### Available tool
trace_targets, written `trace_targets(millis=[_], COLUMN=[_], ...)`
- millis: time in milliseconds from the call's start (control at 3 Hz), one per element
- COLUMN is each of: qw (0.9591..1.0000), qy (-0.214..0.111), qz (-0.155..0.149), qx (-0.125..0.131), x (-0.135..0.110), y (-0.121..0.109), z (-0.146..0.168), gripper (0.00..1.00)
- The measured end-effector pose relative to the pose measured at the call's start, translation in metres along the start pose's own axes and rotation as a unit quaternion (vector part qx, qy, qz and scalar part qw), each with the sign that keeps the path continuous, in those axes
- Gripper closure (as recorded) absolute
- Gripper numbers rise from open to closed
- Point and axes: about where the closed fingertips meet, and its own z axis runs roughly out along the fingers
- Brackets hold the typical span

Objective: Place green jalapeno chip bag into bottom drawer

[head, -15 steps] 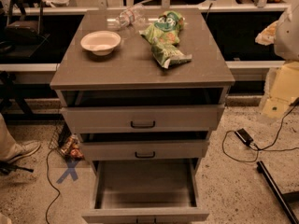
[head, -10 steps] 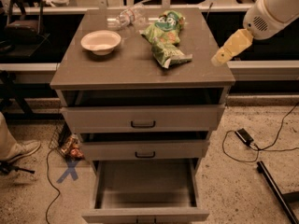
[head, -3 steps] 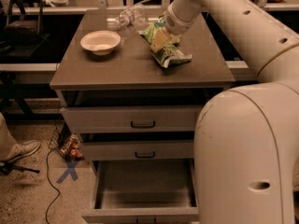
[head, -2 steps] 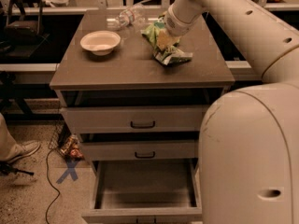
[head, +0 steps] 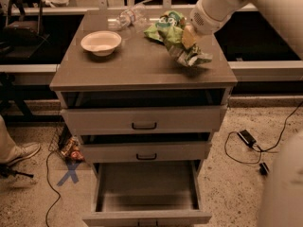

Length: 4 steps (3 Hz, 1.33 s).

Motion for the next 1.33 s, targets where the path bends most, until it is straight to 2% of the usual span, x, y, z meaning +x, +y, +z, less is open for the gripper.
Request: trace_targets(millis=[333, 667, 1000, 1333], qw=[0.9995, 0.9982, 0.9983, 0.9987], qy=[-0.008, 0.005, 0.004, 0.029], qz=[0.028, 0.058, 0.057, 0.041], qx=[0.012, 0.011, 0.010, 0.003], x=[0.046, 0.115, 0.114, 0.147], y=[0.003, 0.016, 0.016, 0.024], z=[-0.057, -0.104, -0.104, -0.105], gripper=[1.00, 1.00, 1.00, 1.00])
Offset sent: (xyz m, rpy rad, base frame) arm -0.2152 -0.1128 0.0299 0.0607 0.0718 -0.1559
